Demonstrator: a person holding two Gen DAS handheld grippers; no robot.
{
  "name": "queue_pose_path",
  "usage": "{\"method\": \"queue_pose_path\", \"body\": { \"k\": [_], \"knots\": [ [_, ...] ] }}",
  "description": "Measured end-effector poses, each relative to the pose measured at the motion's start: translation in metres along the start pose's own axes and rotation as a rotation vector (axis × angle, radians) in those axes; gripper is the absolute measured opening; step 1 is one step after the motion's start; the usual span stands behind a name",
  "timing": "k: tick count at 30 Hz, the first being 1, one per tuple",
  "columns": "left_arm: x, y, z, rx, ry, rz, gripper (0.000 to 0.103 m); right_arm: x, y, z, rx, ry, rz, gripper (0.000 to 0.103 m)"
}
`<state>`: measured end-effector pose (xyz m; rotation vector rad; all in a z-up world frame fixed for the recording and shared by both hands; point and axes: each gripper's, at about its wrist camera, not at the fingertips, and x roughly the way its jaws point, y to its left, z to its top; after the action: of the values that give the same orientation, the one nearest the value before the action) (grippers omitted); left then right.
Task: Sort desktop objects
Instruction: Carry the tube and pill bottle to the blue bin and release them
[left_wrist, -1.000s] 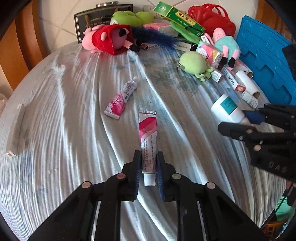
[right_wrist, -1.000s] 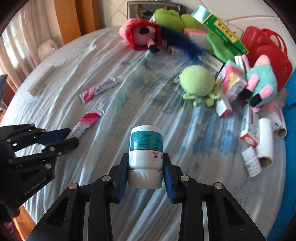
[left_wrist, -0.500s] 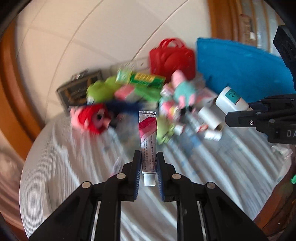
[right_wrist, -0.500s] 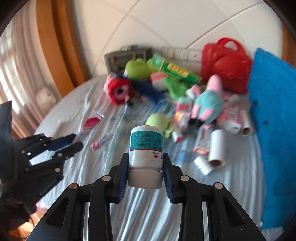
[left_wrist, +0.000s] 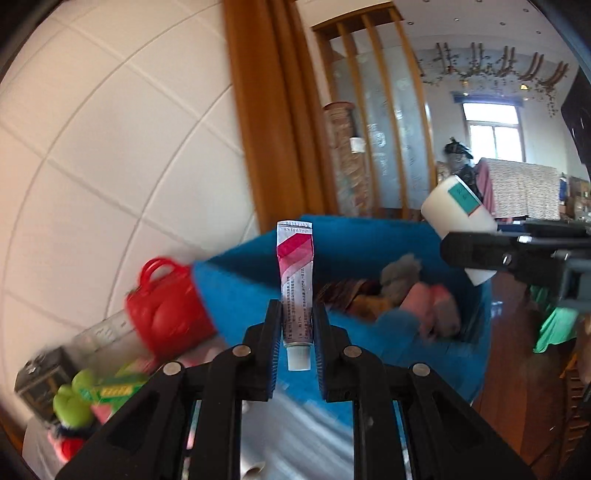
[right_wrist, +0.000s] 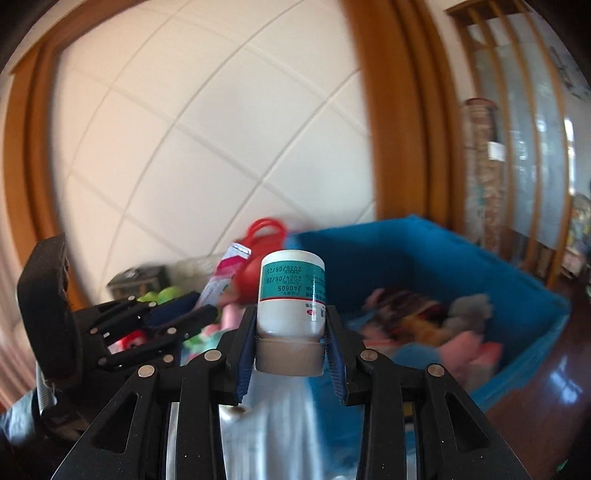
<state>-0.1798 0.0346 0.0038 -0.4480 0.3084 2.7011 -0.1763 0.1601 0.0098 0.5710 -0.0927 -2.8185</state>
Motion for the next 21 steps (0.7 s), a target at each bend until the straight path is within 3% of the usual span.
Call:
{"method": "queue_pose_path", "body": {
  "k": [2,7,8,10,12,13,17,21],
  "knots": [
    [0.024,-0.023,0.027,-0.013,-0.005,-0.03,0.016,0.001,-0.031,0.011,0.011,-0.007,-0.042,0.033],
    [0.084,-0.073,0.076,0.007,0.014,0.015,0.021,0.026,-0.108,0.035,0.06,0.003,-0.156,0.037],
    [0.095,-0.081,0.084,0.019,0.026,0.035,0.025,0.029,-0.122,0.04,0.089,0.007,-0.159,0.042],
    [0.106,-0.091,0.09,0.022,0.037,0.092,0.054,0.033,-0.147,0.051,0.13,-0.005,-0.176,0.053],
    [0.108,-0.095,0.094,0.005,0.031,0.153,0.069,0.032,-0.159,0.057,0.149,-0.018,-0.173,0.057],
    [0.107,-0.095,0.095,-0.004,0.02,0.173,0.071,0.03,-0.164,0.06,0.159,-0.024,-0.162,0.057],
    [0.097,-0.096,0.086,0.017,0.015,0.278,0.072,0.011,-0.171,0.053,0.154,-0.054,-0.142,0.059],
    [0.084,-0.106,0.079,0.021,0.004,0.315,0.072,0.003,-0.163,0.039,0.12,-0.066,-0.127,0.07]
  ]
}}
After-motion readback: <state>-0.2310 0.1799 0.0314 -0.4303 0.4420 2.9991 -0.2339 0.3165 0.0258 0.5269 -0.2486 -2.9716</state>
